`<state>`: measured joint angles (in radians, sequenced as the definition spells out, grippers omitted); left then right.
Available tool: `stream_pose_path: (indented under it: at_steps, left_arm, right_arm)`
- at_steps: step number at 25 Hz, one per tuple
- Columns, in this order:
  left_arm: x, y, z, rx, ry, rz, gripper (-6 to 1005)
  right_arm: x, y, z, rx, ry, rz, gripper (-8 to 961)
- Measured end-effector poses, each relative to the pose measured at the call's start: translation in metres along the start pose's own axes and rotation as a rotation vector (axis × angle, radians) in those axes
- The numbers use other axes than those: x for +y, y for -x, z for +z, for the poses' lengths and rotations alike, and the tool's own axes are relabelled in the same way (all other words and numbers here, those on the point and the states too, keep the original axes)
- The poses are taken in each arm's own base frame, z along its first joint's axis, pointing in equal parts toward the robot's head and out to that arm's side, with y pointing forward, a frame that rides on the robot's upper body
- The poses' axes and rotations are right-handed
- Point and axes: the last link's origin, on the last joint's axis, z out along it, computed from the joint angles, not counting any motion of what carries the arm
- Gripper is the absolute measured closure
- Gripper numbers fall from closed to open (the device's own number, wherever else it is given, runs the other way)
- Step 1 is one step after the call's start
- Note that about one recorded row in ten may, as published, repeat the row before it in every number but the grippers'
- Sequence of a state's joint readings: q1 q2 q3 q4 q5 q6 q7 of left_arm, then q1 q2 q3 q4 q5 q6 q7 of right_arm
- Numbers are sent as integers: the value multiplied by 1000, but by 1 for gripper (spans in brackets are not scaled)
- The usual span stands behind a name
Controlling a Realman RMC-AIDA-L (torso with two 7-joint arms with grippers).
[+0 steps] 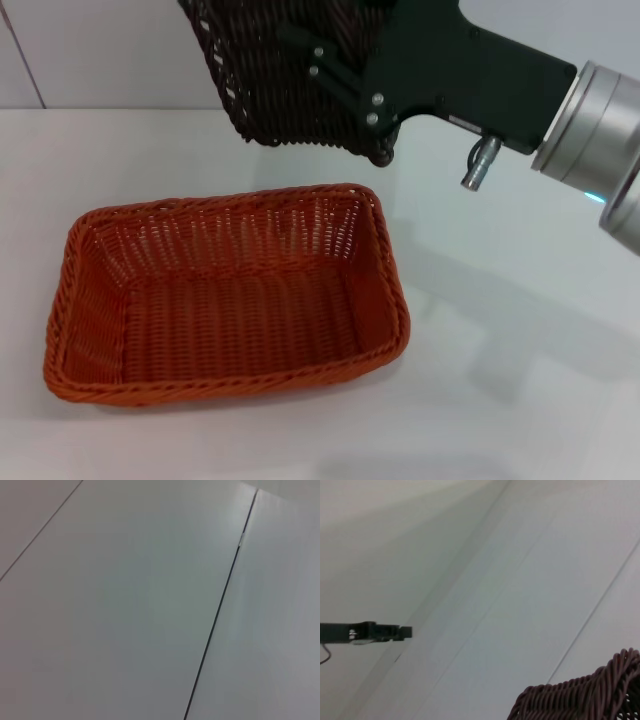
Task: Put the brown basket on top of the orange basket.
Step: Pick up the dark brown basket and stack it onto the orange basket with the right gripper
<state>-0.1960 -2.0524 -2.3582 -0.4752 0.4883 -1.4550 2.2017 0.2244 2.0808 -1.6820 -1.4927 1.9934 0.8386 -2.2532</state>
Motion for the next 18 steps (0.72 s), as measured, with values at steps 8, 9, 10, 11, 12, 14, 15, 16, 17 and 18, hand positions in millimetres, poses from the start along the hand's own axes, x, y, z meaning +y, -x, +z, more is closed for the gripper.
stream_pose_path:
  at_steps: [8,9,10,11,12,14,15,16,17,18]
  left_arm:
    - [1,2,0,-4,-4,-7,486]
    - [1,2,0,-4,-4,-7,486]
    - [1,3,0,-4,-4,-7,486]
    - [1,3,0,-4,-5,-8,486]
    - [1,3,0,-5,-5,-9,486]
    - [1,4,0,-6,-5,-11,486]
    - [2,4,0,-6,-5,-11,486]
    - [2,4,0,-7,-4,-11,486]
    - [2,4,0,-7,-3,-11,486]
    - [2,4,0,-7,-2,-11,486]
  right_arm:
    - [2,-2,-5,-21,-39,44,659]
    - [2,-2,-5,-21,-39,44,660]
    - [-1,-3,-6,-33,-63,64,660]
    - [-2,-5,-8,-44,-80,84,660]
    - [-4,-6,-9,-52,-93,99,660]
    - [-3,-8,-10,-58,-103,116,661]
    - [-2,-8,-12,-57,-105,120,661]
    - [-1,-7,-13,-56,-105,117,662]
    - [-1,-6,-15,-58,-105,113,662]
    - [1,-4,-17,-61,-99,99,662]
